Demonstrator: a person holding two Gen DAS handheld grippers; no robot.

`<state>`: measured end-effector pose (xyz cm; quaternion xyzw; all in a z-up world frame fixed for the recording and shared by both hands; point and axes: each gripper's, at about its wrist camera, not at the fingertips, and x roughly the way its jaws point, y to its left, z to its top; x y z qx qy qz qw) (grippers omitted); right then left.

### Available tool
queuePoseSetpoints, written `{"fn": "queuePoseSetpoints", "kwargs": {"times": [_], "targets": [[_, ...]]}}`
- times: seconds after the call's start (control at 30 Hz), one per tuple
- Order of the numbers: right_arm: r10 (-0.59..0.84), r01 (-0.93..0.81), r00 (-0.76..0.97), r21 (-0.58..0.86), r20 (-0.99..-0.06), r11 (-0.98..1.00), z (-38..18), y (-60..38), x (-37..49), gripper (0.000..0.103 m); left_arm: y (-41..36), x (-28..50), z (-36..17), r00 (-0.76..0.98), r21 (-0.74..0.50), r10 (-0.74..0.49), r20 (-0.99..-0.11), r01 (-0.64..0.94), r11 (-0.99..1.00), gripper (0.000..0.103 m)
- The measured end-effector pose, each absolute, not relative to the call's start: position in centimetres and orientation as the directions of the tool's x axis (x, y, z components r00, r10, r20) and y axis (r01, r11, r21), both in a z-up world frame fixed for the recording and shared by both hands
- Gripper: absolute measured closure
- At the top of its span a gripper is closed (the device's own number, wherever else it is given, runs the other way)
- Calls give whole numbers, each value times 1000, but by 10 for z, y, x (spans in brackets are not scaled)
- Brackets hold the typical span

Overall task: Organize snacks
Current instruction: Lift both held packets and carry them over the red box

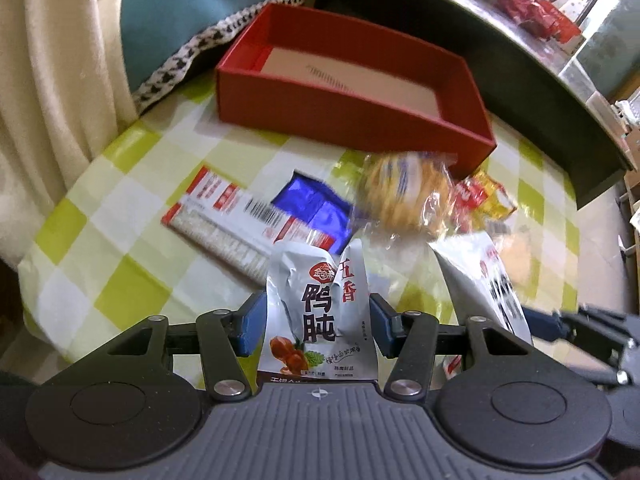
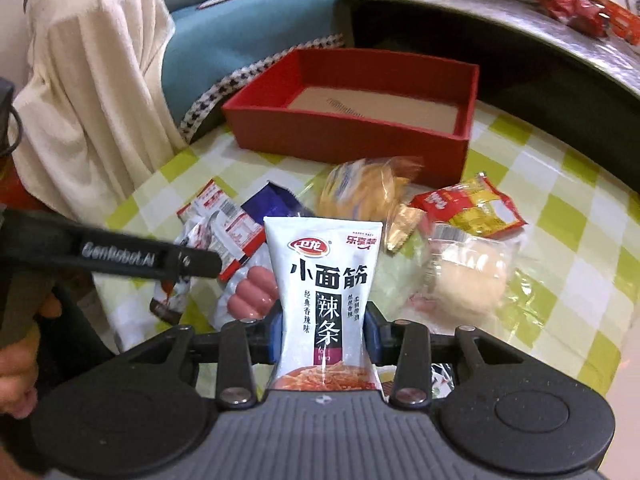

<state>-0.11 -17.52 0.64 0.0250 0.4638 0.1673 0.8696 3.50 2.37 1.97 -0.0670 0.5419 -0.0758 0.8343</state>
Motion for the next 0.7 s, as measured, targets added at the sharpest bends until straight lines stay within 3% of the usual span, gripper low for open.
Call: {"fn": "queuePoseSetpoints", "kwargs": {"times": [0.27, 0.7], "targets": [[290, -217, 549, 201, -784, 955, 10, -180, 34, 61, 15, 67, 17, 401, -232, -231, -886, 45, 972, 41], [236, -138, 648, 193, -724, 971, 25, -191, 109, 61, -9, 137, 30, 470, -191, -182, -864, 29, 981, 41]]}}
